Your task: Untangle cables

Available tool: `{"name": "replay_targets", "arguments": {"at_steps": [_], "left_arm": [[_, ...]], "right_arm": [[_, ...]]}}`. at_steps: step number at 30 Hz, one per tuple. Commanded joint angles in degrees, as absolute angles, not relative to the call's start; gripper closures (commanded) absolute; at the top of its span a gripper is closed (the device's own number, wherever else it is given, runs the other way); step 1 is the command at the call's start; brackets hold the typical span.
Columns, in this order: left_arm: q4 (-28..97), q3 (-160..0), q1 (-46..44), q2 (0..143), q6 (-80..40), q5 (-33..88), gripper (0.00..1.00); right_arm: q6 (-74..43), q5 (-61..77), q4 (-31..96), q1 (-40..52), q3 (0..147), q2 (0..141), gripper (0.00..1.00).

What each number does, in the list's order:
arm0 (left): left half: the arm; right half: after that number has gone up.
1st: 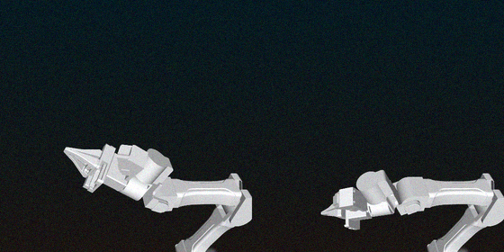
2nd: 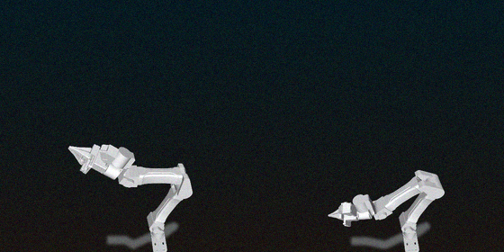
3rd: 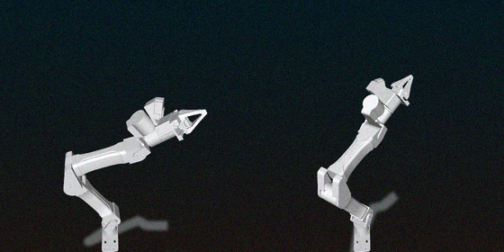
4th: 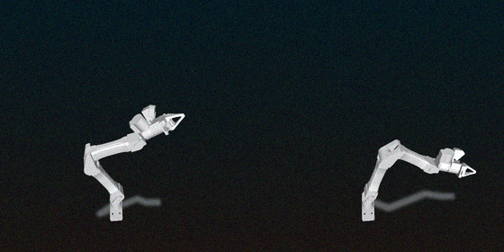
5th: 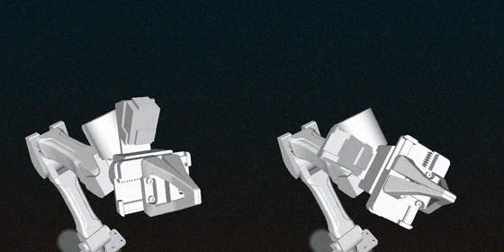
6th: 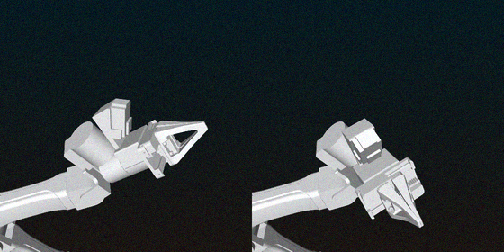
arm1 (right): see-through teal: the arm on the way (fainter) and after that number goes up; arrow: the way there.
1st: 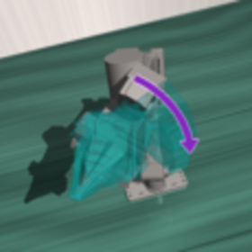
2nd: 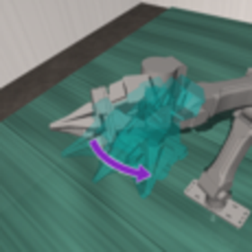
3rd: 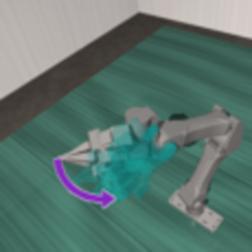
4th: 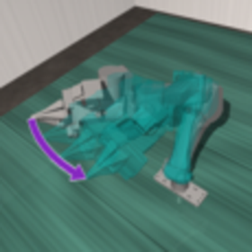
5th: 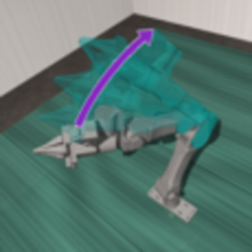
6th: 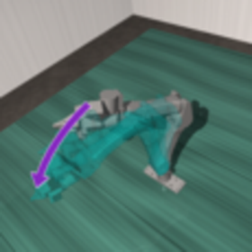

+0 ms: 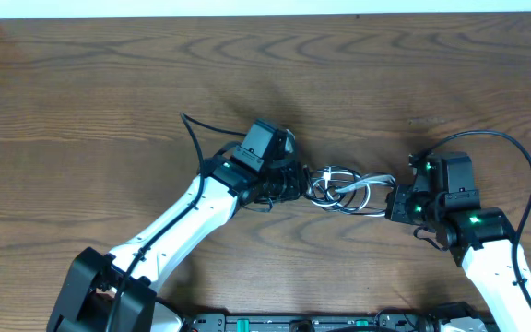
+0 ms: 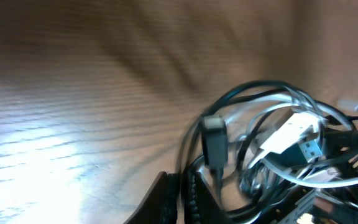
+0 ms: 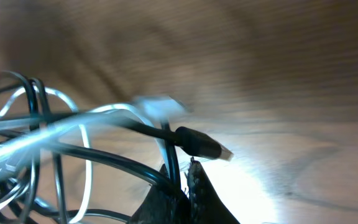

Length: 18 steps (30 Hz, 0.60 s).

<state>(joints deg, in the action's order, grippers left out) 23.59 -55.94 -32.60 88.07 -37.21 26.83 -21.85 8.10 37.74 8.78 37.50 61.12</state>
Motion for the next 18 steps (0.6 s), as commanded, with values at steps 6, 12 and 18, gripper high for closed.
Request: {"name": "replay_targets", "arguments": {"at_steps": [6,12,18], "left_arm": [[25.1,-56.4,-30.5,87.9,-32.9,22.0,0.93],[25.6,-56.4,-31.6,87.9,-32.6,22.0,0.93],[25.2,-56.4,-31.6,87.9,-32.5,24.4,0.93]], "right_arm": [[-17.6,-1.3,30.4,7.6,37.6,61.1,0.99],[-7.7,26.9,22.3,7.6,37.6,61.1,0.99],[-4.6,40.5,21.9,7.6,37.6,61.1,0.99]]}}
